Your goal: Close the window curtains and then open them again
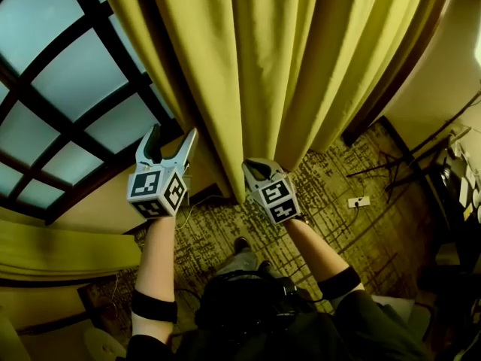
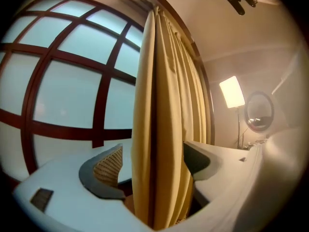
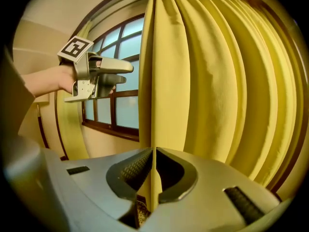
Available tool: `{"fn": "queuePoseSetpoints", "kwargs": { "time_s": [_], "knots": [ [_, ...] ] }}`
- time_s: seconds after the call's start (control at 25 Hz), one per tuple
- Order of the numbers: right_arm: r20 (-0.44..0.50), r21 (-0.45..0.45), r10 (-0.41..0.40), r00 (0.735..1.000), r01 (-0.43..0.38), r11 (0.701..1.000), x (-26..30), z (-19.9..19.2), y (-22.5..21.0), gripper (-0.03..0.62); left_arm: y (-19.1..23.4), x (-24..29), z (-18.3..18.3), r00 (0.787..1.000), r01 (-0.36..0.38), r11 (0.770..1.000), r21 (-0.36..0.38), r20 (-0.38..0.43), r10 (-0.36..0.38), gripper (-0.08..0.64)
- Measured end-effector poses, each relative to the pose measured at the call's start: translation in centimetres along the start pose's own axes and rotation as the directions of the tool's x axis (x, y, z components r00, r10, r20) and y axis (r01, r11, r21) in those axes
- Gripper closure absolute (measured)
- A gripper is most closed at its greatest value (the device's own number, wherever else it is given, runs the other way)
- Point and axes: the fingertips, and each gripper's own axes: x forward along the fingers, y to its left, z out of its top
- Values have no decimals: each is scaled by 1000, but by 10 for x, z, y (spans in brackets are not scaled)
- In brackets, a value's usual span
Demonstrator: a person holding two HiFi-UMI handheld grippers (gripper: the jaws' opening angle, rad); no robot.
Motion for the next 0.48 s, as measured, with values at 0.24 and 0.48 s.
{"fn": "queuePoseSetpoints", "kwargs": {
  "time_s": [0.24,0.48],
  "knots": [
    [36,13,-22,999,21,1000,37,36,-22,286,0,58,57,994,89,995,50,65,-92,77],
    [90,-9,-2,996,3,1000,62,74,-24,95,-18,98,108,969,202,972,122,118,-217,72]
  ]
}}
